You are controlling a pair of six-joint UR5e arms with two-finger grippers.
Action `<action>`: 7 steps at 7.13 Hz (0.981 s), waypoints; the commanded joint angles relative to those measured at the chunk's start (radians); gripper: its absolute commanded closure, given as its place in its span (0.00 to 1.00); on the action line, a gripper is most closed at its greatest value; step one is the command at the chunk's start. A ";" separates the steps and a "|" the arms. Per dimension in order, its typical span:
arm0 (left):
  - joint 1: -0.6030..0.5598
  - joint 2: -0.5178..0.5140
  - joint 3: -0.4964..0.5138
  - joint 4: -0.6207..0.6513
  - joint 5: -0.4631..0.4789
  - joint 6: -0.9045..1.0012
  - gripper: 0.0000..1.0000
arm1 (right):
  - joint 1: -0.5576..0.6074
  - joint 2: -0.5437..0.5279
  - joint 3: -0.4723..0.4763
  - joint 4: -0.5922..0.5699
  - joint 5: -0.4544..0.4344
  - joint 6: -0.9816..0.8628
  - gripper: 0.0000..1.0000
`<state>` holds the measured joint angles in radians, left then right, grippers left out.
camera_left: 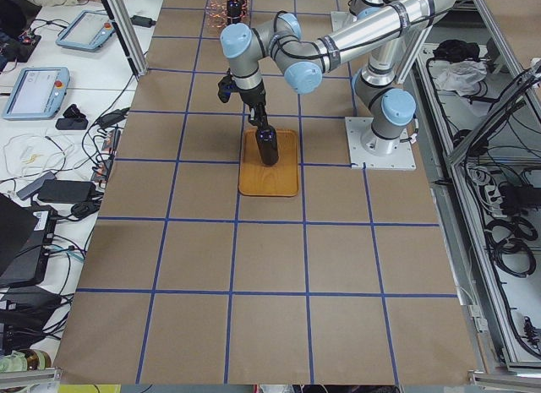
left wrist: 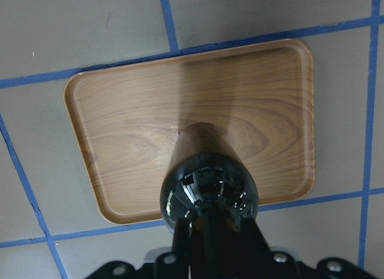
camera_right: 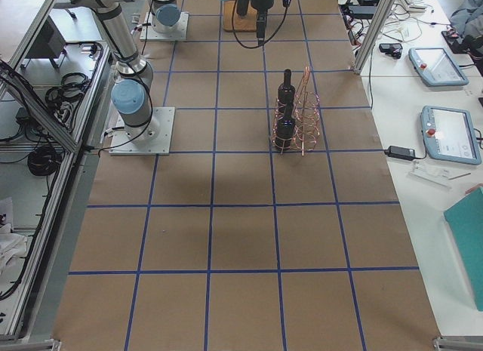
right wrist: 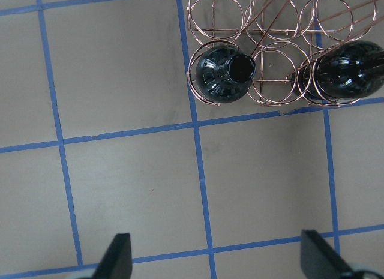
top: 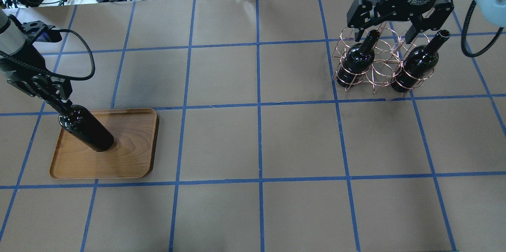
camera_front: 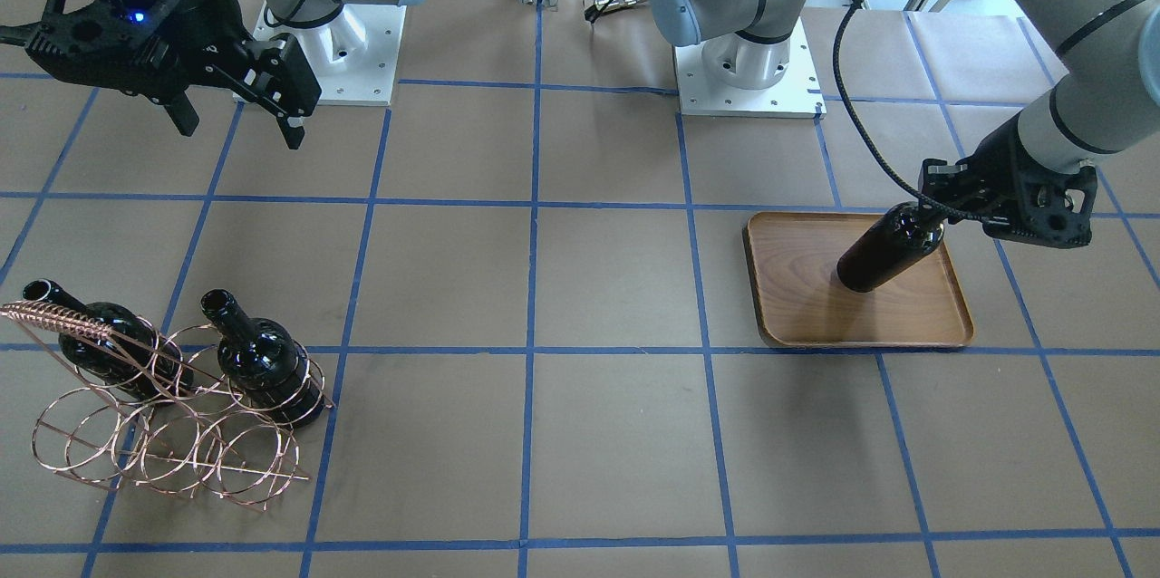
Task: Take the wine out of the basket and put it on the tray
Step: 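Lay the bottle down on the tray and open the left gripper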
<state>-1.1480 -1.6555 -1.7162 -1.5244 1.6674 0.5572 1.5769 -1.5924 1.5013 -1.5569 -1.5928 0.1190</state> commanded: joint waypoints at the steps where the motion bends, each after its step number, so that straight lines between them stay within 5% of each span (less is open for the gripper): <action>1: 0.001 -0.003 0.000 0.001 0.002 -0.008 0.16 | 0.000 -0.001 0.000 0.000 0.005 -0.010 0.00; 2: -0.001 0.000 0.012 0.001 0.006 -0.008 0.00 | 0.000 0.000 0.000 0.001 0.007 -0.010 0.00; 5: -0.033 0.036 0.059 -0.011 -0.006 -0.107 0.00 | 0.000 0.000 0.000 0.000 0.007 -0.010 0.00; 7: -0.169 0.057 0.148 -0.041 -0.017 -0.289 0.00 | 0.000 0.002 0.000 0.000 0.005 -0.010 0.00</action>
<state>-1.2339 -1.6134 -1.6194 -1.5449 1.6598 0.3886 1.5769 -1.5919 1.5017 -1.5563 -1.5867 0.1089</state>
